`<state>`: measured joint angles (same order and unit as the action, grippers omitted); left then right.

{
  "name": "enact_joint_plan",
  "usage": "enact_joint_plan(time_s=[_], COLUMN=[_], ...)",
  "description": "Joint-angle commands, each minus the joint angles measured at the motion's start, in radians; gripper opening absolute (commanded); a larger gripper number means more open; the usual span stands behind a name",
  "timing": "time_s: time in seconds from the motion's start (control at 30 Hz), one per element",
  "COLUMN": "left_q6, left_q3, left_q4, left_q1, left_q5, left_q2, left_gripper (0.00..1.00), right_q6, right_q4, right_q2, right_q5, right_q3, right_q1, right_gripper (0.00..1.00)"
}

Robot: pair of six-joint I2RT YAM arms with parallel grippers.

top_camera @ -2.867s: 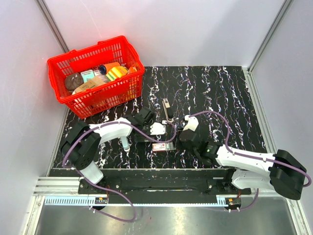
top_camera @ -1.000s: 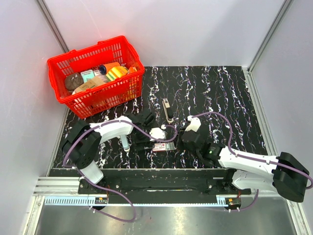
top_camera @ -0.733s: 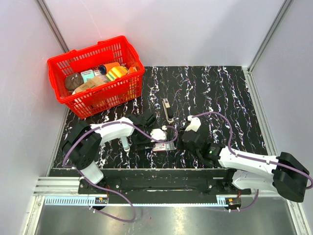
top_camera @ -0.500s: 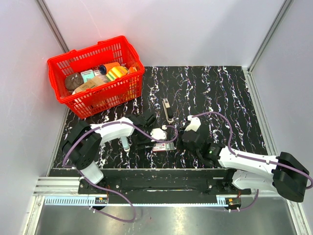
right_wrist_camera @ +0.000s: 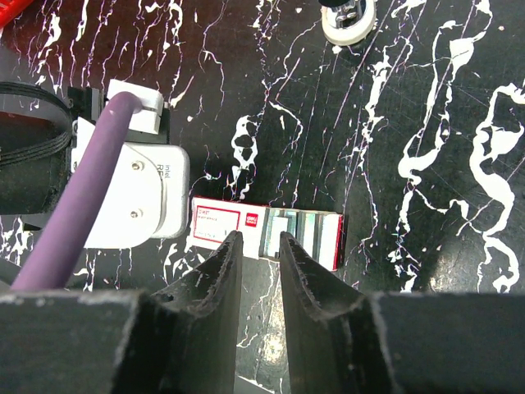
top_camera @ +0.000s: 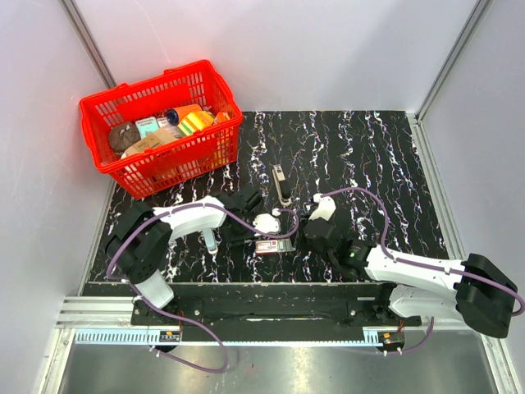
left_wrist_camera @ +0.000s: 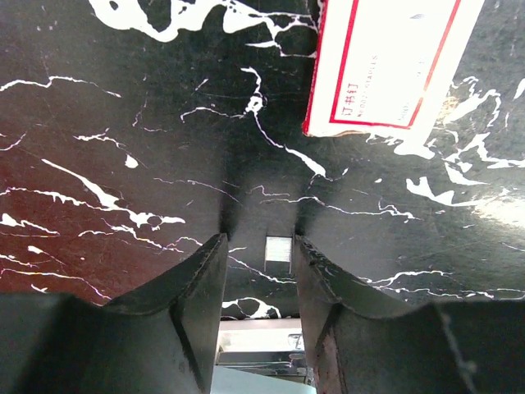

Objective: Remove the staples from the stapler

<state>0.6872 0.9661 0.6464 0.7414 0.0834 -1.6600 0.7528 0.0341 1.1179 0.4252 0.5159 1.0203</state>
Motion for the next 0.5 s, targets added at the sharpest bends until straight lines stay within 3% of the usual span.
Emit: enact_joint_plan(time_s=[0.0,0.47], left_q6=[-0.003,-0.005], left_q3=[-0.004,-0.012], left_q4=[-0.053,-0.037], left_q1=[0.001,0.001], left_q5=[-0.040,-0.039], left_q2=[-0.047,-0.053], left_gripper=[0.41,0.27], right_q6=[-0.006,-0.012], right_q4=[0.046,0.049], right_q2=[0.002,0.006], right_q5=[0.007,-0.002], right_q3=[0.009,0.013], right_q1=[-0.003,-0.003], right_gripper=[0.30,0.30])
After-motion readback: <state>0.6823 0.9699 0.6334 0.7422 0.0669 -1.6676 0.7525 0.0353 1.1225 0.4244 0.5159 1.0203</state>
